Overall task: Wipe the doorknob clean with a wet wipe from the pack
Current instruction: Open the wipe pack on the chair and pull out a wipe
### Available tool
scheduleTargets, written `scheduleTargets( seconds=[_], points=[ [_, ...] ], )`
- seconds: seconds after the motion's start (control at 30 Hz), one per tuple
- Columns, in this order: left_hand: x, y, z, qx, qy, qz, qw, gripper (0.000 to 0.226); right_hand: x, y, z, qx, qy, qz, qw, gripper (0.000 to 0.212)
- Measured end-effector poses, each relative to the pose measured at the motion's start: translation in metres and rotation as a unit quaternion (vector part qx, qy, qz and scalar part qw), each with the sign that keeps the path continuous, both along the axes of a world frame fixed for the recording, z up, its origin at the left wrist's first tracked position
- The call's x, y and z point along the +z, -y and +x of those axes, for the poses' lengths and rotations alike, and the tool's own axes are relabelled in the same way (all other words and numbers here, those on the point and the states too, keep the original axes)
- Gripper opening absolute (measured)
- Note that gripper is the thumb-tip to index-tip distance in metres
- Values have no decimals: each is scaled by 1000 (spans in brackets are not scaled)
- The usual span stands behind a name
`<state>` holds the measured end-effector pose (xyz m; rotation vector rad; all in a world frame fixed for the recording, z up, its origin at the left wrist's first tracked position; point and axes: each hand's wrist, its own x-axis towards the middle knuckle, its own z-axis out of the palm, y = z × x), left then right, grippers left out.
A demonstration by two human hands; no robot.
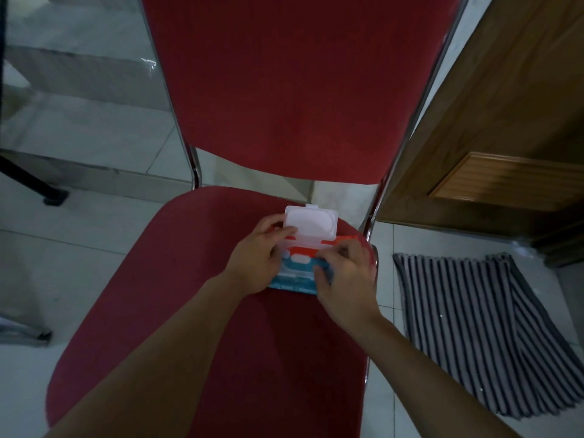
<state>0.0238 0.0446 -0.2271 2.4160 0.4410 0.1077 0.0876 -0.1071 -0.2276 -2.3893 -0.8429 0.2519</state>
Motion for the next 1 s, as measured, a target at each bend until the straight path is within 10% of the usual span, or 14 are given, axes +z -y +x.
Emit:
scheduleTargets(
  seconds=[0.6, 1.0],
  points=[
    [-9, -8, -1, -5, -24, -37, 999, 43, 9, -40, 16, 238, 127, -206, 941, 27],
    [-9, -7, -2, 0, -17, -61, 998, 46, 13, -30, 31, 140, -9, -36, 989, 4]
  ],
)
